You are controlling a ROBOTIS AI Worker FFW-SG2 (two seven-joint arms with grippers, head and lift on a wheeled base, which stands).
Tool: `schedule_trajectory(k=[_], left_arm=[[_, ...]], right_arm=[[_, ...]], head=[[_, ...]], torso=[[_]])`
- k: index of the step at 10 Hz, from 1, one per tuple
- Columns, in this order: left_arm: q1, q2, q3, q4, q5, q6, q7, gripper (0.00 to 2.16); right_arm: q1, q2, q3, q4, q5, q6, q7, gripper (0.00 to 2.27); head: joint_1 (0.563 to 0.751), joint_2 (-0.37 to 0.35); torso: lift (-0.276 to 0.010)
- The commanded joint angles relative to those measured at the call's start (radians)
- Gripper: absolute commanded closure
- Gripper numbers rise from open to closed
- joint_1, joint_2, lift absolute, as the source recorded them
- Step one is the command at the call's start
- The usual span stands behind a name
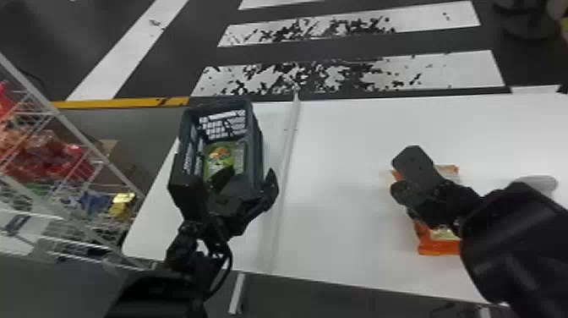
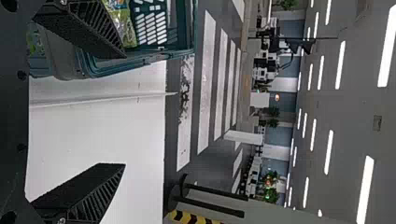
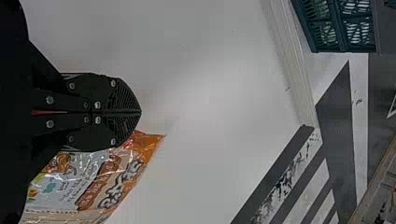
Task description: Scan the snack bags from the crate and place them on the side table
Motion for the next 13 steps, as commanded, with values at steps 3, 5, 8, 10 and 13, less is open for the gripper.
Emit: schedule_trajectory(k=[3, 5, 8, 10, 13], left_arm=[[0.000, 0.000, 0.000, 0.003, 0.000, 0.001, -0.002, 0.04], [0.000, 0.002, 0.000, 0.005, 0.000, 0.001, -0.003, 0.04], [0.000, 0.002, 0.000, 0.005, 0.001, 0.001, -0.003, 0.04], [0.000, 0.002, 0.000, 0.006, 0.001, 0.001, -0.003, 0.04], [-0.011, 0.003, -0.017, 0.014, 0.000, 0.001, -0.003, 0.04]], right_arm=[[-0.008, 0.002, -0.004, 0.015, 0.019, 0.000, -0.003, 2.26], [-0.019, 0.000, -0.008, 0.027, 0.022, 0.000, -0.004, 2.26], [0.035, 0.002, -0.048, -0.079, 0.005, 0.027, -0.004, 2.26], [0.110, -0.003, -0.126, -0.270, -0.012, 0.156, 0.016, 2.26], [0.210, -0.040, -0.171, -0.384, -0.018, 0.245, 0.039, 2.26]], head=[[0.695, 0.227], [0.695, 0.223], [0.695, 0.215], [0.695, 0.216], [0.695, 0.167]], torso=[[-0.050], [-0.050], [-0.050], [-0.050], [-0.050]])
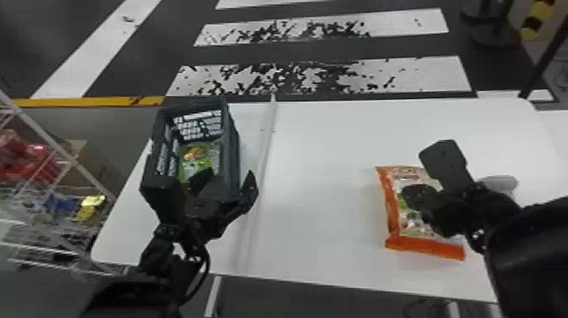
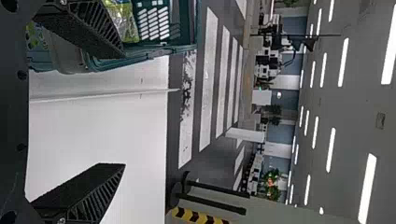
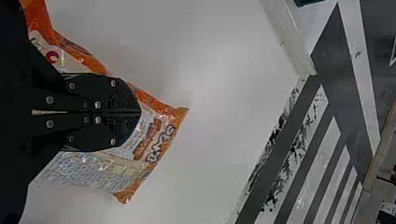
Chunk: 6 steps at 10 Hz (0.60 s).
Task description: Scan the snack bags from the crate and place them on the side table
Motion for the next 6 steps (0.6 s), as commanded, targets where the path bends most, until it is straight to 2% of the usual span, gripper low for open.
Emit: schedule_trajectory(k=[1, 6], left_arm=[[-0.005, 0.001, -0.008, 0.002, -0.001, 0.003, 0.000, 0.04], [0.003, 0.008, -0.003, 0.000, 0.001, 0.003, -0.002, 0.04]], right_arm=[[0.028, -0.012, 0.006, -0.006, 0.004, 0.010, 0.002, 2.26], [0.025, -0.012, 0.046, 0.126, 0.009, -0.089, -0.013, 2.26]], head=[[0.695, 0.160], [0.695, 0.163]], torso=[[-0.050], [-0.050]])
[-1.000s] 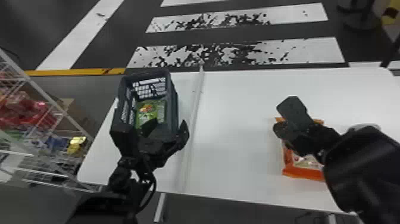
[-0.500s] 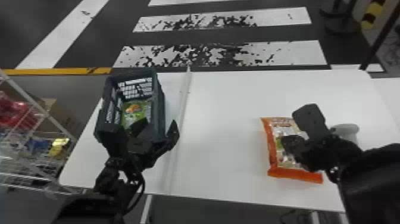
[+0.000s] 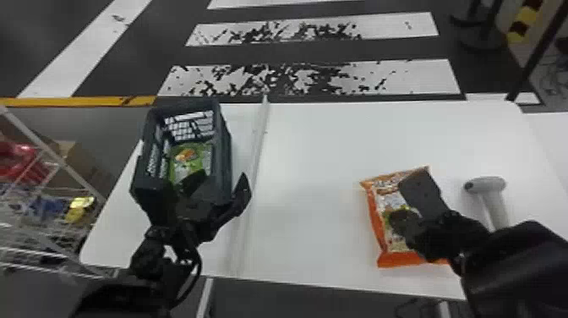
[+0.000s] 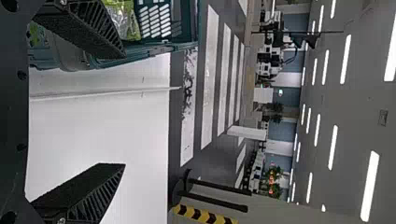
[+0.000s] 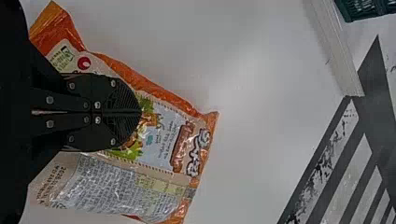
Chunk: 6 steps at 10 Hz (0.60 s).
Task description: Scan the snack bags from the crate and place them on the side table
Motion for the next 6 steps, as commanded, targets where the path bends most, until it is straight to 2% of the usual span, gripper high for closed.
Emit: schedule_trajectory(k=[1, 2, 4, 6], left_arm=[[0.000, -0.001, -0.001, 0.001, 0.000, 0.000, 0.000, 0.04], [0.000, -0.001, -0.001, 0.001, 0.000, 0.000, 0.000, 0.04], [0.000, -0.003, 0.000, 0.001, 0.000, 0.000, 0.000, 0.04], [0.003, -0.004, 0.002, -0.002, 0.000, 0.000, 0.000, 0.04]], right_arm=[[-0.002, 0.002, -0.003, 0.030, -0.002, -0.039, -0.005, 2.26], [-0.002, 0.002, -0.013, 0.019, -0.003, -0.049, -0.008, 2.26], [0.008, 0.002, -0.025, -0.099, -0.013, -0.036, -0.006, 2.26], [0.005, 0.011, -0.003, -0.128, -0.013, -0.030, 0.002, 2.26]], head=[[0.695, 0.165], [0.695, 0.167], [0.695, 0.163], [0.695, 0.172]], torso=[[-0.050], [-0.050], [-0.050], [-0.050]])
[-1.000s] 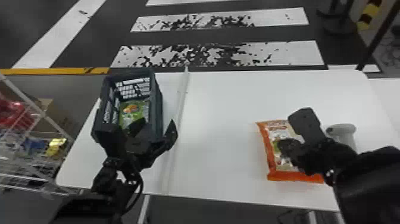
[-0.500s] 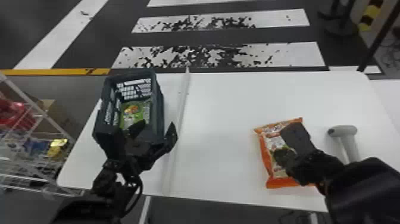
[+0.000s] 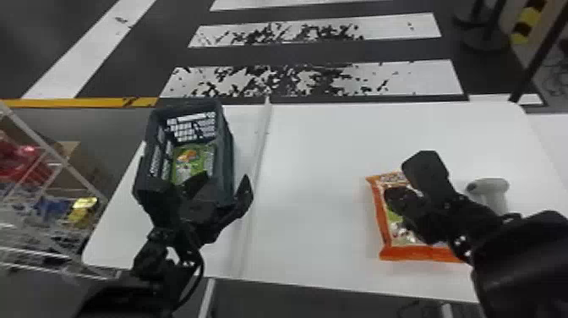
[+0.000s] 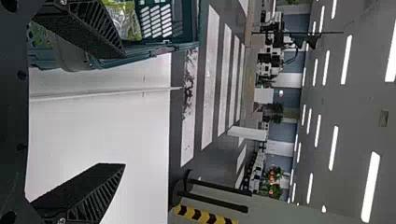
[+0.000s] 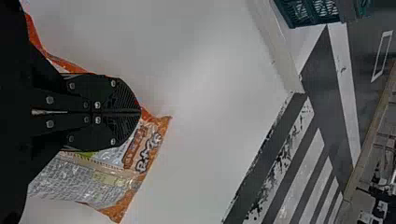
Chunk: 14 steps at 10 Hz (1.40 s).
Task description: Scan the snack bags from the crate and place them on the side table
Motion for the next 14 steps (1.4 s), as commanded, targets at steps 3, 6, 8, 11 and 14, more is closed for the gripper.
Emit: schedule_trajectory(k=[3, 6, 8, 11, 14], left_arm=[[0.001, -0.004, 0.001, 0.000, 0.000, -0.003, 0.000, 0.04], [0.002, -0.002, 0.001, -0.002, 0.000, 0.000, 0.000, 0.04], [0.002, -0.002, 0.001, 0.000, 0.000, 0.000, 0.000, 0.04], [0.002, -0.004, 0.001, 0.000, 0.000, 0.000, 0.000, 0.04], [0.002, -0.002, 0.001, 0.000, 0.000, 0.000, 0.000, 0.04]], right_arm=[[-0.030, 0.017, 0.051, 0.075, -0.017, -0.044, -0.003, 2.26], [-0.128, 0.031, 0.071, 0.237, -0.006, -0.063, -0.004, 2.26], [-0.165, 0.041, 0.074, 0.305, 0.009, -0.066, -0.007, 2.26], [-0.180, 0.041, 0.071, 0.328, 0.023, -0.075, -0.009, 2.26], [-0.198, 0.041, 0.071, 0.359, 0.035, -0.075, -0.012, 2.26]], head=[[0.695, 0.213], [0.695, 0.225], [0.695, 0.218], [0.695, 0.204], [0.695, 0.194]], torso=[[-0.050], [-0.050], [-0.050], [-0.050], [-0.050]])
